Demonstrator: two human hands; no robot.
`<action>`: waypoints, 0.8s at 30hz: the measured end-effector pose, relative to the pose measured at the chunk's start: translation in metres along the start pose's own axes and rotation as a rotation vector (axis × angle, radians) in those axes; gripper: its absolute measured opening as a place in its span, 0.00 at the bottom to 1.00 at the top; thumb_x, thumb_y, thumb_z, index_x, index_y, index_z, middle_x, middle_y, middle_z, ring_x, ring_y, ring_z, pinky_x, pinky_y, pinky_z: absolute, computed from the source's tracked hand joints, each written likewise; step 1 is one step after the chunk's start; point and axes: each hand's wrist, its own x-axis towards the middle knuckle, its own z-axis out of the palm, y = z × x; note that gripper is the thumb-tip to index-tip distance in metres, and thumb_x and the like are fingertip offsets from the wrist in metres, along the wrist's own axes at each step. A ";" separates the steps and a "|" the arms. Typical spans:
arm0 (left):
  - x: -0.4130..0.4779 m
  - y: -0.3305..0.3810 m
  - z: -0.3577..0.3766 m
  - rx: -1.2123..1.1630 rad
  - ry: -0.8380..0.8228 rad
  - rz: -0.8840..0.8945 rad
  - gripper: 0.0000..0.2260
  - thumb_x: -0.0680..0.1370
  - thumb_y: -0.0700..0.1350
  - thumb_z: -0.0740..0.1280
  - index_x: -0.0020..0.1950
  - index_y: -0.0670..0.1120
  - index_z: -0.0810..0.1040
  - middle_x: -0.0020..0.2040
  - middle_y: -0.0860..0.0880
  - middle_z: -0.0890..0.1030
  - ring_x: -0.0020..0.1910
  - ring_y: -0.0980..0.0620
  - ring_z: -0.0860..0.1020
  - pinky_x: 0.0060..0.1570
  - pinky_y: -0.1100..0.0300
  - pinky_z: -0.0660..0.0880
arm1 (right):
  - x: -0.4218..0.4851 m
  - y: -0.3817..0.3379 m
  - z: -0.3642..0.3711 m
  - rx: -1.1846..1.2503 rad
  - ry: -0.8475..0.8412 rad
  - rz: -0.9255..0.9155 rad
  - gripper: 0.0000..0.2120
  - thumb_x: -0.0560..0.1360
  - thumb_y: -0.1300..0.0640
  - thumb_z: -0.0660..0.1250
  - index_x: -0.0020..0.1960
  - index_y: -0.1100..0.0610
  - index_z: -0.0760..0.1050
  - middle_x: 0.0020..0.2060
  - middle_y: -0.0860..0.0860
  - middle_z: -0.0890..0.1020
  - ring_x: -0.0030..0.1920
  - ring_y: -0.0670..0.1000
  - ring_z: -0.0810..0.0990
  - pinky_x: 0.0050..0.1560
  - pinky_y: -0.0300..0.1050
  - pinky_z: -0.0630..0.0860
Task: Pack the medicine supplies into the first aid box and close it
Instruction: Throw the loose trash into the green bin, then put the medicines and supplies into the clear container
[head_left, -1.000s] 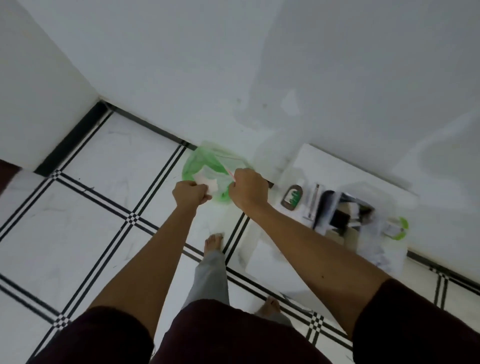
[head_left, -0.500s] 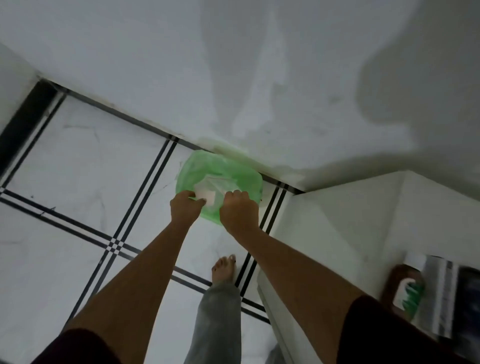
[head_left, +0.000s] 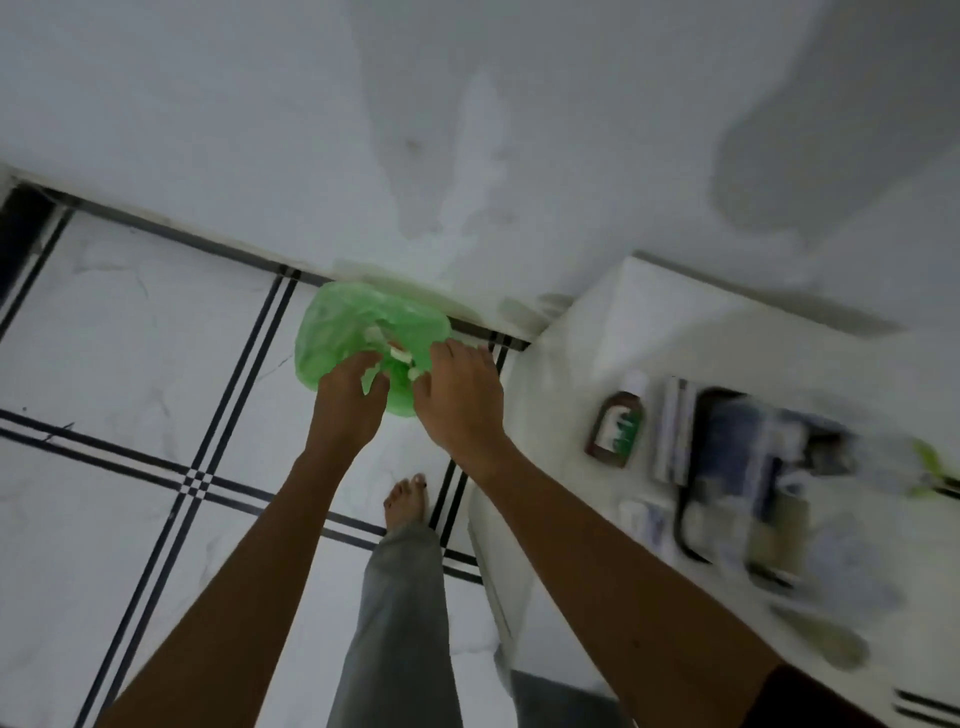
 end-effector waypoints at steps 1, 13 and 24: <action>-0.022 0.023 -0.007 -0.008 0.007 0.049 0.14 0.78 0.41 0.64 0.63 0.40 0.76 0.62 0.41 0.79 0.62 0.44 0.76 0.57 0.62 0.67 | -0.017 0.004 -0.023 0.021 0.055 -0.009 0.12 0.71 0.59 0.62 0.51 0.64 0.76 0.47 0.60 0.81 0.50 0.62 0.79 0.66 0.60 0.69; -0.255 0.231 0.005 0.123 -0.096 0.507 0.14 0.76 0.38 0.66 0.61 0.39 0.76 0.59 0.41 0.80 0.56 0.44 0.78 0.53 0.67 0.65 | -0.216 0.100 -0.262 0.107 0.343 0.041 0.09 0.72 0.61 0.64 0.50 0.64 0.77 0.46 0.59 0.82 0.49 0.60 0.78 0.53 0.54 0.75; -0.269 0.259 0.030 0.265 -0.215 0.532 0.16 0.72 0.35 0.68 0.60 0.39 0.76 0.56 0.39 0.80 0.53 0.40 0.78 0.55 0.52 0.72 | -0.253 0.150 -0.282 0.125 0.250 0.183 0.10 0.76 0.57 0.63 0.55 0.58 0.76 0.50 0.54 0.81 0.50 0.53 0.79 0.48 0.45 0.78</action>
